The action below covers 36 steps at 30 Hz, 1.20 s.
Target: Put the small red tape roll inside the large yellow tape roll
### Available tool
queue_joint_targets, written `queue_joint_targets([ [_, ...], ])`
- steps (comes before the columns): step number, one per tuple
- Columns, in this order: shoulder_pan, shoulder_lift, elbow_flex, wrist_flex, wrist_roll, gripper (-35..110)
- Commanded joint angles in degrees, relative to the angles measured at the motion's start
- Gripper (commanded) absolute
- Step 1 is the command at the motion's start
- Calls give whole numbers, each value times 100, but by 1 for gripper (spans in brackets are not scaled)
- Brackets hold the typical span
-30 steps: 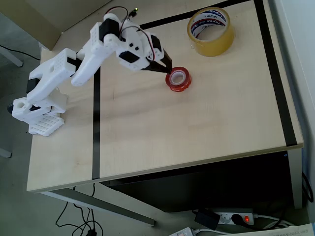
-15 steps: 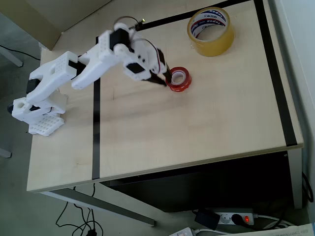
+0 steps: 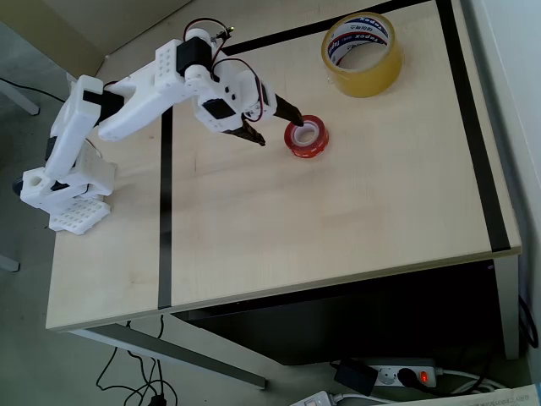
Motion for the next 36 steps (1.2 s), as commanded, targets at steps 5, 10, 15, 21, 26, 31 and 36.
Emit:
queue_joint_targets([
  [5, 9, -158, -343, 88, -211, 31],
  [10, -53, -545, -536, 88, -281, 34],
  [15, -88, -747, -633, 88, -316, 33],
  [21, -141, -809, -642, 88, -334, 5],
  [26, -167, -756, -677, 88, -334, 0],
  [31, -141, -404, -1063, 88, -308, 0],
  [36, -158, -255, -2681, 88, -334, 0],
])
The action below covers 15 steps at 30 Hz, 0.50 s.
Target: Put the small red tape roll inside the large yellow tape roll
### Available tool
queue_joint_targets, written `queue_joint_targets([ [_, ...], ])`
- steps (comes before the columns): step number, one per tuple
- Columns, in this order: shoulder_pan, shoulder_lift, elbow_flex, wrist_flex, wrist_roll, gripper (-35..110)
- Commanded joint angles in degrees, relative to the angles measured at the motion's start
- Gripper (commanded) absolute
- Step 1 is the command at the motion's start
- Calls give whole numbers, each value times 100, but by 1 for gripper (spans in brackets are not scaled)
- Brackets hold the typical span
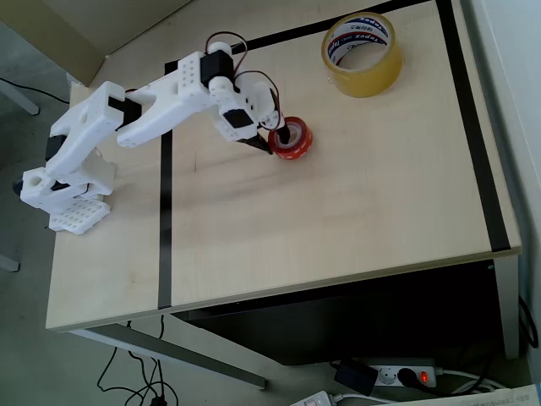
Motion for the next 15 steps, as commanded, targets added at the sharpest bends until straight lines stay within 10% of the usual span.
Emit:
queue_joint_targets([
  [1, -70, 738, -2224, 70, -132, 0],
  [15, -826, 1213, -2417, -1477, -132, 0],
])
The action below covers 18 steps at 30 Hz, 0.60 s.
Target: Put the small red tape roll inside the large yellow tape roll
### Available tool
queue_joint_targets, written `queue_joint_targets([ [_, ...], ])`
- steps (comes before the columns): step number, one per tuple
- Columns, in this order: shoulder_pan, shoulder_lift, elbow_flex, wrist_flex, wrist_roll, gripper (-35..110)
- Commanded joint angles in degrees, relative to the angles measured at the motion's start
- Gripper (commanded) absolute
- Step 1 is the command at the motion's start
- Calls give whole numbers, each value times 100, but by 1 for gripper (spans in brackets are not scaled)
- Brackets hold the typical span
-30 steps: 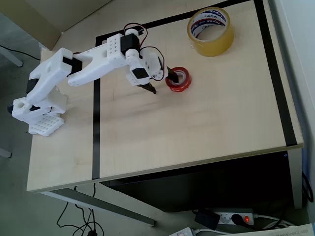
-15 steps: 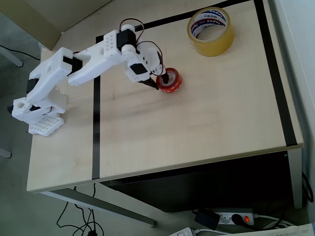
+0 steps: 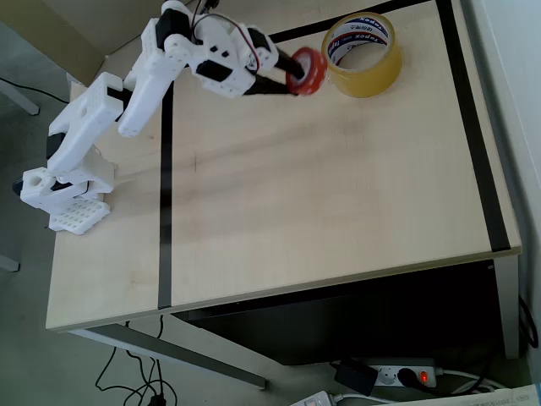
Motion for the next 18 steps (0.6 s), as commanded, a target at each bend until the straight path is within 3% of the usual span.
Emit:
queue_joint_targets([
  [1, -264, 1099, -571, -747, -62, 0],
  [12, -606, 413, -571, -2681, -62, 0],
  [18, -721, -149, -571, -3067, -62, 0],
])
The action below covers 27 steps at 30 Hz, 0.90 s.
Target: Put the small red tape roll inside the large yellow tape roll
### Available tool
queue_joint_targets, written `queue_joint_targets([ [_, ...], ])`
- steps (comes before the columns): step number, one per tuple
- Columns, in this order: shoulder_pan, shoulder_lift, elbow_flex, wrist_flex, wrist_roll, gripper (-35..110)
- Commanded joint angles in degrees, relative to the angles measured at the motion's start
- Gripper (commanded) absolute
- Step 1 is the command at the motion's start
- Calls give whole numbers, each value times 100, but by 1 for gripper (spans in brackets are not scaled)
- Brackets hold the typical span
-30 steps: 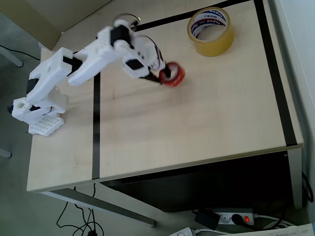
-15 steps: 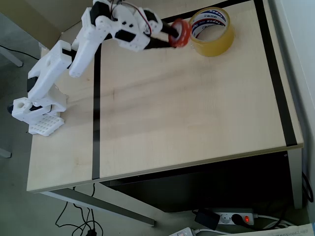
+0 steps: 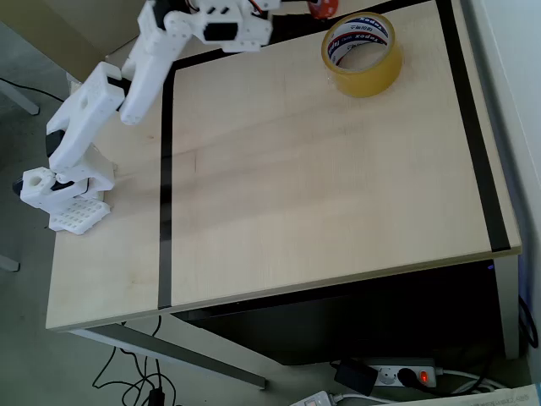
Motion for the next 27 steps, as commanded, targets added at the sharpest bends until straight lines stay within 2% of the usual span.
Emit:
queue_joint_targets([
  [1, -176, 26, -562, -369, -70, 0],
  [13, -229, -545, -562, -343, -70, 0],
  [19, -185, -519, -562, -220, -70, 7],
  [27, -123, -378, -562, -132, -70, 9],
])
